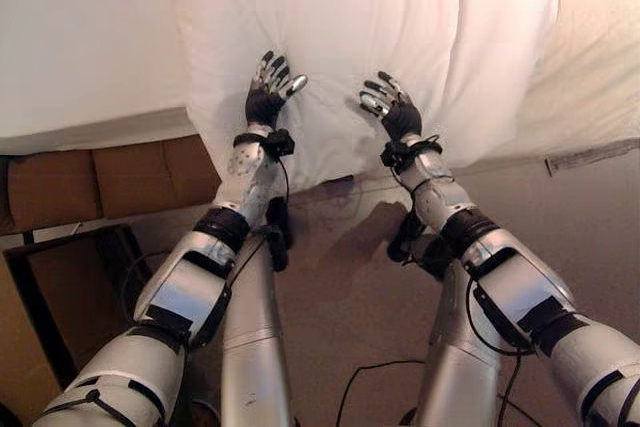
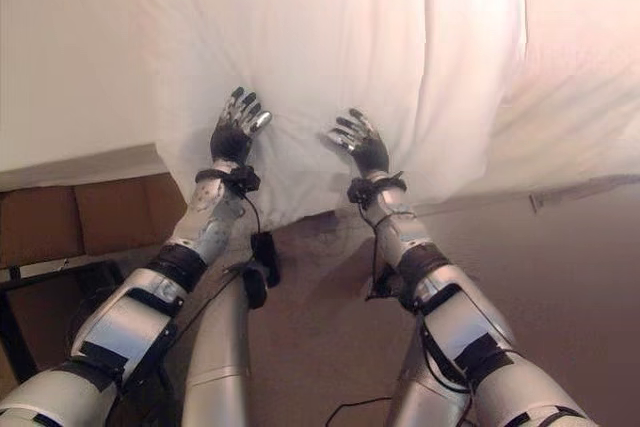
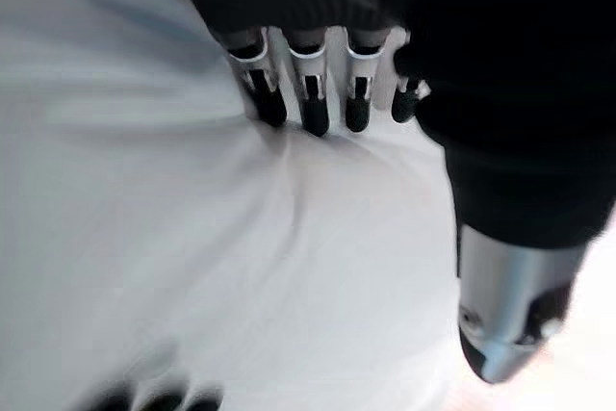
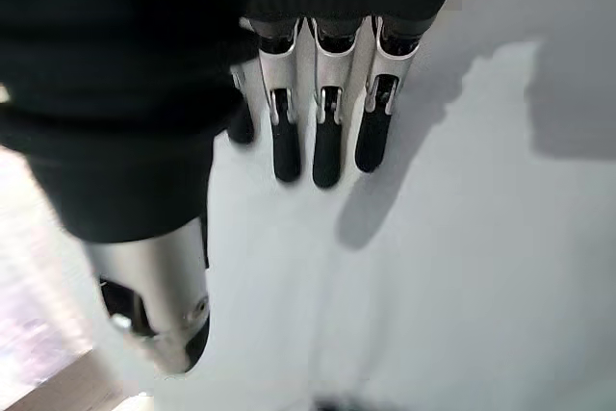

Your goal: Make the bed

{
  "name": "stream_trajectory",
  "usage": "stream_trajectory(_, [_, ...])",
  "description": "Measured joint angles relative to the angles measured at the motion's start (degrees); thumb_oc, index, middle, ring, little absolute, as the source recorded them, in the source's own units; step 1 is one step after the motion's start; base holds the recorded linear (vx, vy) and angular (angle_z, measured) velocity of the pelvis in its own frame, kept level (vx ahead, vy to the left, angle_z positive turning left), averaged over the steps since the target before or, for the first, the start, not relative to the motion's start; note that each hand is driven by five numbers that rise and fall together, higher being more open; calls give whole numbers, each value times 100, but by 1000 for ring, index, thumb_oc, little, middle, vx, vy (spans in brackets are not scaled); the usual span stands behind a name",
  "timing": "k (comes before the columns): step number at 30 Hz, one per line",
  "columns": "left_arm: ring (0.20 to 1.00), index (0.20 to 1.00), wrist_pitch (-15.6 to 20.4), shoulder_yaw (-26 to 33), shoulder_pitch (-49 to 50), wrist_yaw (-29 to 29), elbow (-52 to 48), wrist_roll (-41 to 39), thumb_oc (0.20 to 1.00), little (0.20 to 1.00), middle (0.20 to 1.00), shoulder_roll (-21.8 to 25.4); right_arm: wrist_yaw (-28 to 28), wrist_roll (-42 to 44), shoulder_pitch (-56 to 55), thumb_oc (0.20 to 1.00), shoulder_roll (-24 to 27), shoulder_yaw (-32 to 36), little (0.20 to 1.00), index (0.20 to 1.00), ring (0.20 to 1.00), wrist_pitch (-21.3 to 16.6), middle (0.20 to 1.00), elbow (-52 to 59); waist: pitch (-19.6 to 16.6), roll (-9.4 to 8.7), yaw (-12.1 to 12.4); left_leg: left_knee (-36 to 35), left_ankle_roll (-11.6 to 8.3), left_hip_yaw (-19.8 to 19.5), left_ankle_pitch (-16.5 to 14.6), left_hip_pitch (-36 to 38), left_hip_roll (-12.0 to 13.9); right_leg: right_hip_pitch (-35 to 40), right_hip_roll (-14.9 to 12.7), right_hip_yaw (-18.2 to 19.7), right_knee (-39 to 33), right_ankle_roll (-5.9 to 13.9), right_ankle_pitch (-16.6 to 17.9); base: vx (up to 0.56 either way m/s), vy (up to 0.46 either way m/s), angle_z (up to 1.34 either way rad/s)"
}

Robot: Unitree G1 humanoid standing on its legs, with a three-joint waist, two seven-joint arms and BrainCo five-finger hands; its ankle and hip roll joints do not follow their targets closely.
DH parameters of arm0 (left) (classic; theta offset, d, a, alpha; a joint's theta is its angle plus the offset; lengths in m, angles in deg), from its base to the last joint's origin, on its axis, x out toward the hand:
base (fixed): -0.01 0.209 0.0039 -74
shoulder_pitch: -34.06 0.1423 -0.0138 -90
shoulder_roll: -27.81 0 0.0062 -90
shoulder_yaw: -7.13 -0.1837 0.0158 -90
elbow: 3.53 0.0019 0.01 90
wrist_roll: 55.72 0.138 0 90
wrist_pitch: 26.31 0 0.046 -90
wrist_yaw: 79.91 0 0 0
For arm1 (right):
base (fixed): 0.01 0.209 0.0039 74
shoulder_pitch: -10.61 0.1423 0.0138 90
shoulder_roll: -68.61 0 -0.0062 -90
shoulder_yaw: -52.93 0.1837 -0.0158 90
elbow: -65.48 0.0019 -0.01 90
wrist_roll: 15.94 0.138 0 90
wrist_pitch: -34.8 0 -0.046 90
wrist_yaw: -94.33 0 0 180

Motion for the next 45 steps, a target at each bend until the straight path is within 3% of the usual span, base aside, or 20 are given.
stream_trajectory(6, [1000,1000,-16,81,-307,-400,497,15,1000,1000,1000,210,-71,-237,367,1000,470,23,1000,1000,1000,411,1000,-1394,-1,1,10,359,36,-10,-151,-304,35,-300,-45,110,269,-46,-60,19,-14,-3])
stream_trajectory(17, [1000,1000,-17,39,-494,-756,585,430,1000,1000,1000,697,-24,-806,659,1000,1126,228,1000,1000,1000,536,1000,-1837,-15,22,8,449,39,-71,-147,-685,25,-730,-34,164,395,-81,-81,10,4,-2])
stream_trajectory(21, [1000,1000,-18,43,-427,-815,589,648,1000,1000,1000,860,41,-1029,657,1000,1480,241,1000,1000,1000,548,1000,-1891,-62,107,23,484,39,-59,-147,-740,32,-805,-21,181,413,-82,-81,15,9,-5])
stream_trajectory(27, [1000,1000,-18,115,-249,-852,692,1092,1000,1000,1000,1196,306,-1151,632,1000,2009,520,1000,1000,1000,544,1000,-1974,-99,174,14,634,-51,-132,-206,-763,71,-888,0,215,615,-214,-153,9,7,-4])
stream_trajectory(31, [1000,1000,-20,553,83,-849,1061,1324,1000,1000,1000,1192,399,-1313,504,1000,2088,531,1000,1000,1000,521,1000,-1944,-461,375,-24,709,-97,-180,-238,-937,139,-1077,73,199,656,-247,-172,7,11,-12])
stream_trajectory(34, [1000,1000,-23,957,346,-841,1242,1406,1000,1000,1000,1186,539,-1364,236,1000,2144,756,1000,1000,1000,513,1000,-1913,-533,467,-31,793,-170,-249,-297,-931,158,-1064,80,182,760,-296,-252,3,2,-5])
stream_trajectory(38, [1000,1000,-22,1634,794,-807,1268,1388,1000,1000,1000,1122,747,-1414,-126,1000,2364,1155,1000,1000,1000,507,1000,-1902,-560,506,-35,823,-215,-296,-331,-912,158,-1055,89,164,813,-327,-307,0,0,0])
stream_trajectory(45, [1000,1000,-30,2043,1584,-803,1301,1406,1000,1000,1000,1027,884,-1531,-449,1000,2470,1356,1000,1000,1000,494,1000,-1880,-744,598,-35,858,-230,-304,-424,-817,182,-936,114,159,822,-291,-375,0,0,0])
